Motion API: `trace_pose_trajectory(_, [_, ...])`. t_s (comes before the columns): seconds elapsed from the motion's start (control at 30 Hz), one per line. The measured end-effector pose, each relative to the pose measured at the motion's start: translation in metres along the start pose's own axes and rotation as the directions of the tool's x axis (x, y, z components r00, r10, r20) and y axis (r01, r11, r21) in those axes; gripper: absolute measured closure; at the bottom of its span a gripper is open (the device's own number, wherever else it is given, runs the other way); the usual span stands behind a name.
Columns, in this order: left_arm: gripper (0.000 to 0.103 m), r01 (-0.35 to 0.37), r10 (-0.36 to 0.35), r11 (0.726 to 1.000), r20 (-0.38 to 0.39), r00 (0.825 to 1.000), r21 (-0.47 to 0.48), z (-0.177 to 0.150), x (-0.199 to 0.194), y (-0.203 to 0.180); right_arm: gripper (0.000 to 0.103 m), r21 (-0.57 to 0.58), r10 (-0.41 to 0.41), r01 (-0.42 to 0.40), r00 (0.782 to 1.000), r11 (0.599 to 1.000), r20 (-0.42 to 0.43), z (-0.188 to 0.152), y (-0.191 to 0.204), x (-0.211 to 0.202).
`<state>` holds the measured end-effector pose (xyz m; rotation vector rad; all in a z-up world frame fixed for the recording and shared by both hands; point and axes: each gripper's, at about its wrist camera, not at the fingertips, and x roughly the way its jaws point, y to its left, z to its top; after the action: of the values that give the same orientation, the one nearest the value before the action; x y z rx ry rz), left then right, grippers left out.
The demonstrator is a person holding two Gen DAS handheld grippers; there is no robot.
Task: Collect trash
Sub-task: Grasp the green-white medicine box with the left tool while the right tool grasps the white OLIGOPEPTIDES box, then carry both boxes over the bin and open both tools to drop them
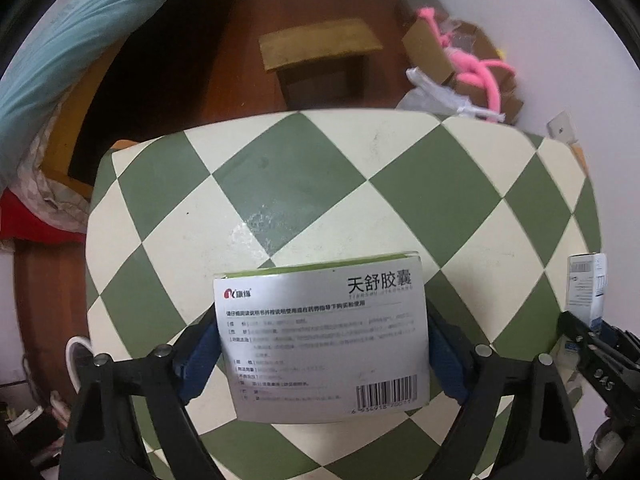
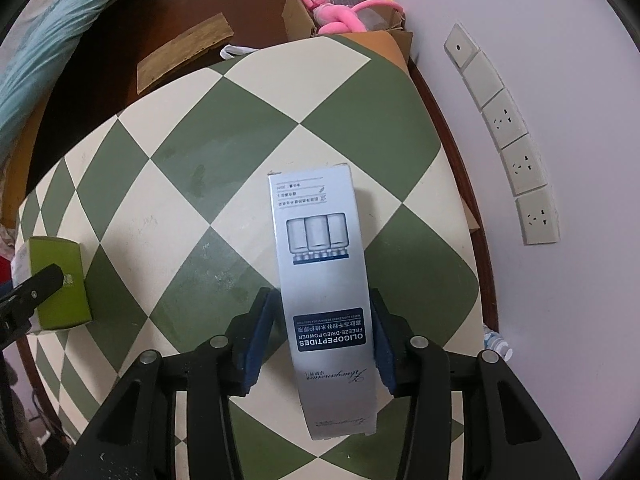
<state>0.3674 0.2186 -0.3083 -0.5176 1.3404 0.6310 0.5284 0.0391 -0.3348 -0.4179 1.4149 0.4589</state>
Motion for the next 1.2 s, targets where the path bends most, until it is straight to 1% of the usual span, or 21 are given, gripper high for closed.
trace_pose_trajectory(0.1, [0.015, -0.011, 0.011, 1.0, 0.025, 1.0, 0.019, -0.003, -0.004, 0.001, 0.056, -0.029, -0.028, 0.028, 1.0, 0.999, 0.01, -0.001, 0.005, 0.0])
trace_pose_trajectory(0.2, [0.016, -0.015, 0.014, 1.0, 0.046, 0.999, 0.026, -0.006, -0.009, 0.002, 0.059, -0.024, -0.025, 0.025, 1.0, 0.999, 0.018, -0.003, 0.005, -0.001])
trace_pose_trajectory(0.23, [0.016, -0.014, 0.013, 1.0, 0.055, 0.998, 0.025, -0.008, -0.013, 0.003, 0.066, -0.022, -0.026, 0.027, 0.999, 0.999, 0.025, -0.003, 0.005, -0.002])
trace_pose_trajectory(0.3, [0.016, -0.008, 0.006, 1.0, 0.073, 0.997, 0.026, -0.009, -0.02, 0.004, 0.066, -0.022, -0.03, 0.03, 0.999, 0.999, 0.028, -0.006, 0.006, -0.002])
trace_pose_trajectory(0.4, [0.016, 0.007, -0.009, 1.0, 0.12, 0.993, 0.022, -0.016, -0.042, 0.011, 0.066, -0.017, -0.018, 0.018, 0.999, 1.0, 0.041, -0.012, 0.007, -0.008])
trace_pose_trajectory(0.53, [0.016, 0.026, -0.028, 1.0, 0.197, 0.98, 0.013, -0.03, -0.081, 0.026, 0.066, -0.014, 0.019, -0.017, 0.996, 1.0, 0.083, -0.025, 0.013, -0.03])
trace_pose_trajectory(0.7, [0.016, 0.044, -0.042, 0.999, 0.284, 0.958, 0.001, -0.052, -0.128, 0.051, 0.066, -0.063, 0.058, -0.048, 0.984, 0.997, 0.171, -0.053, 0.038, -0.079])
trace_pose_trajectory(0.83, [0.016, 0.055, -0.045, 0.998, 0.361, 0.932, -0.017, -0.081, -0.172, 0.082, 0.066, -0.1, 0.123, -0.102, 0.963, 0.99, 0.241, -0.08, 0.067, -0.124])
trace_pose_trajectory(0.93, [0.016, 0.066, -0.043, 0.997, 0.416, 0.908, -0.04, -0.106, -0.201, 0.11, 0.066, -0.132, 0.183, -0.15, 0.939, 0.98, 0.292, -0.105, 0.095, -0.159])
trace_pose_trajectory(1.07, [0.016, 0.078, -0.031, 0.994, 0.481, 0.876, -0.078, -0.139, -0.238, 0.155, 0.066, -0.188, 0.262, -0.207, 0.9, 0.96, 0.347, -0.139, 0.139, -0.201])
trace_pose_trajectory(1.13, [0.016, 0.075, -0.014, 0.992, 0.511, 0.859, -0.099, -0.156, -0.253, 0.18, 0.066, -0.217, 0.302, -0.236, 0.882, 0.947, 0.361, -0.156, 0.164, -0.217])
trace_pose_trajectory(1.2, [0.016, 0.077, 0.0, 0.989, 0.528, 0.849, -0.123, -0.172, -0.263, 0.205, 0.066, -0.248, 0.337, -0.258, 0.866, 0.934, 0.369, -0.171, 0.188, -0.229])
